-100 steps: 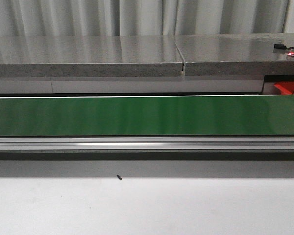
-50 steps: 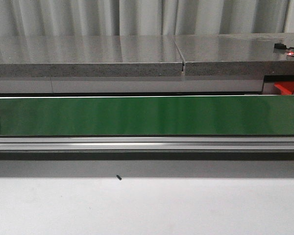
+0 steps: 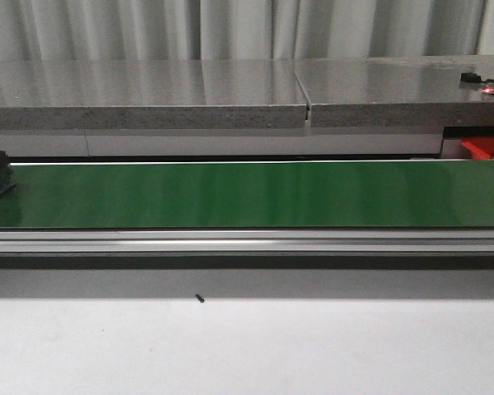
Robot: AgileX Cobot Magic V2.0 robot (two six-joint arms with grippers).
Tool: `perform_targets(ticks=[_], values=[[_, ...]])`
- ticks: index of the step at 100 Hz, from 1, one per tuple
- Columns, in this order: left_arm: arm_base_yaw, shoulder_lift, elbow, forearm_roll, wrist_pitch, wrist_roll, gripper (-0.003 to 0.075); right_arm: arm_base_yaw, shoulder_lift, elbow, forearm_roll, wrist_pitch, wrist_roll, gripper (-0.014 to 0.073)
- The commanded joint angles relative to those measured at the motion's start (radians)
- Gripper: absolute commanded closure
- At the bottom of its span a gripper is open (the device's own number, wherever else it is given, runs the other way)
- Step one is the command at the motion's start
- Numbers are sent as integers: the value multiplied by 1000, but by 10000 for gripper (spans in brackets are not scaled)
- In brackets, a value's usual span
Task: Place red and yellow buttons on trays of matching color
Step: 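Grasp the other yellow push button with the left gripper, then lower the yellow button onto the belt and open the left gripper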
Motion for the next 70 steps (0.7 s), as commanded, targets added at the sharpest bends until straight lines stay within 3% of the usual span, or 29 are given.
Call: perform_targets(ticks=[1,41,70], values=[[-3,-28,-60,-27,-29,1,92,-7,-2,-25,3,-60,-2,662],[-9,107,-208,-29,-5,-10,92,-7,-2,-25,3,-60,-2,662],[-9,129,-210,-31,-11,-10,115,-7,-2,-25,3,-60,-2,662]])
